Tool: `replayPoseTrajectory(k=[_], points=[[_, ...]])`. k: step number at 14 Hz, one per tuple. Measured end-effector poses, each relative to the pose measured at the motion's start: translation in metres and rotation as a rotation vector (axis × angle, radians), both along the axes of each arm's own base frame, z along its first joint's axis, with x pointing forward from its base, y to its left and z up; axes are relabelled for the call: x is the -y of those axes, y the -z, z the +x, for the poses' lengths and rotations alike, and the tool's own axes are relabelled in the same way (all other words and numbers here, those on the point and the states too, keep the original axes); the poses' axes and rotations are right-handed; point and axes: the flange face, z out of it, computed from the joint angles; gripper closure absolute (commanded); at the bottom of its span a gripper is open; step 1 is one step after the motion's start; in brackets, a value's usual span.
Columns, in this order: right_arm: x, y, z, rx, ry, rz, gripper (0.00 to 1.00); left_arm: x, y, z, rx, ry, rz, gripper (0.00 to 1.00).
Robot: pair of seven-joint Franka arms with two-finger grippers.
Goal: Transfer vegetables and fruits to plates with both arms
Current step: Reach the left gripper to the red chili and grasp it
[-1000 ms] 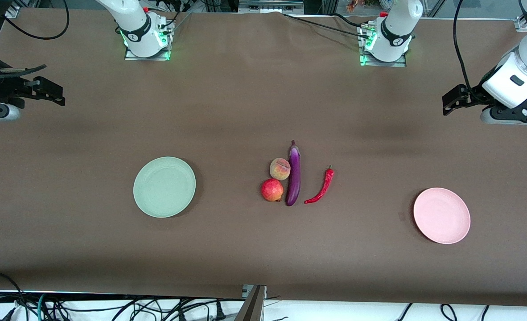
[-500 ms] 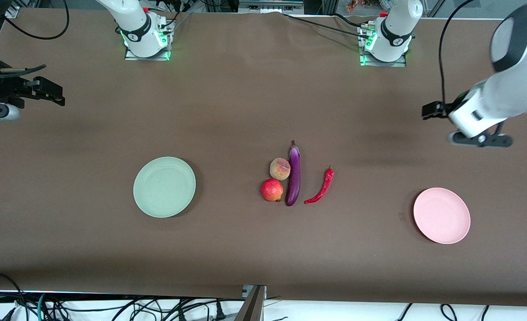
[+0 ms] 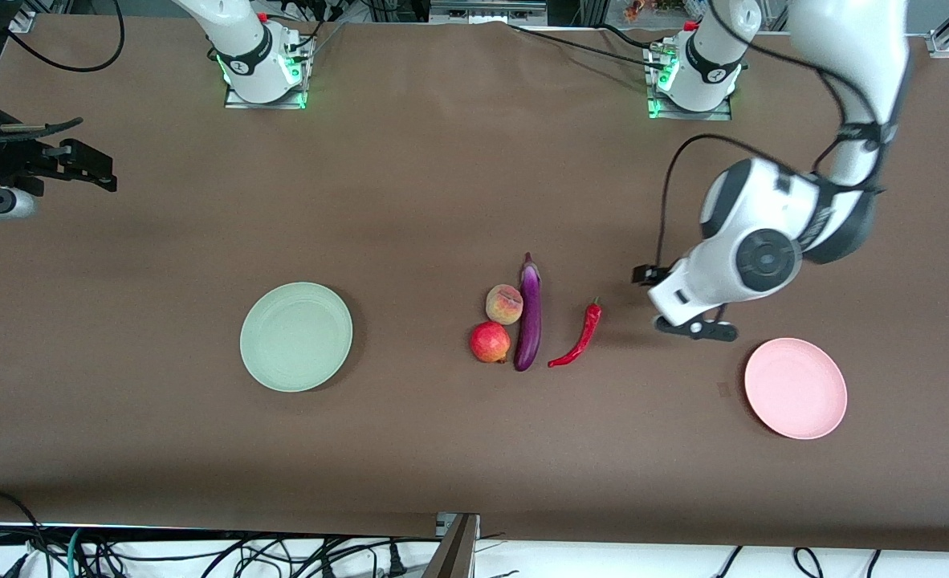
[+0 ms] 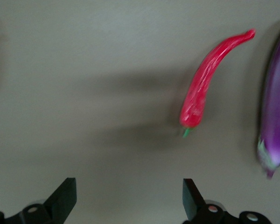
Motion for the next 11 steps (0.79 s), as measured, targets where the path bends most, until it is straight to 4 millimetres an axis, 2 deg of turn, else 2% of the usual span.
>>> replayPoseTrajectory(k=[2,5,7,9,10,11], points=[[0.000,0.000,0.000,0.000,0.000,0.000,0.00,0.039,0.032,0.000,0.060,-0.055,-0.019,0.00],[0.000,0.002,0.001,-0.003,0.000,0.000,0.00,0.092,0.076,-0.015,0.122,-0.091,-0.002,0.00],[0.000,0.003,0.002,-0.006,0.000,-0.001,0.00,0.102,0.096,-0.017,0.171,-0.049,0.025,0.00],[0.000,0.003,0.002,-0.006,0.000,-0.001,0.00,0.100,0.108,-0.013,0.204,-0.030,0.027,0.00],[0.000,0.003,0.002,-0.006,0.000,-0.001,0.00,0.099,0.115,-0.012,0.213,-0.030,0.022,0.14],[0.000,0.003,0.002,-0.006,0.000,-0.001,0.00,0.098,0.122,-0.012,0.219,-0.028,0.018,0.49]])
